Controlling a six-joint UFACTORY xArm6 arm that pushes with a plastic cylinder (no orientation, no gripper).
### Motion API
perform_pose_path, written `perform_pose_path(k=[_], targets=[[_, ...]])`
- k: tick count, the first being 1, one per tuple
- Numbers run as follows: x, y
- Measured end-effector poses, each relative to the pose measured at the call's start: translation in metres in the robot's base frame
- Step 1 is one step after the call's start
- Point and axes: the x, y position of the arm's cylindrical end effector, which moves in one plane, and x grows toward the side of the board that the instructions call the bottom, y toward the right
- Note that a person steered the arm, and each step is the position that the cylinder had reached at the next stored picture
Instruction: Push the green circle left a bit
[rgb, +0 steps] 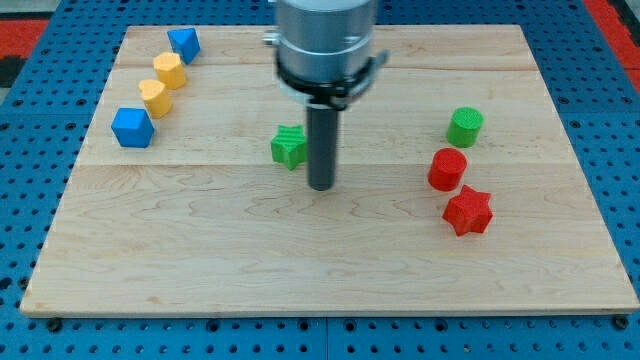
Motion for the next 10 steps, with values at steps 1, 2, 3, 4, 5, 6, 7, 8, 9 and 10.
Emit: perform_pose_path(k=[1,2,3,4,5,6,7,8,9,10], targets=[[-0.045,0.008],[-0.087,0.011],[-0.121,0.019],[-0.161,0.1],[-0.151,0.204],[-0.095,0.24],[-0.077,0.216],[-0.075,0.189],[-0.08,0.186],[-0.094,0.151]])
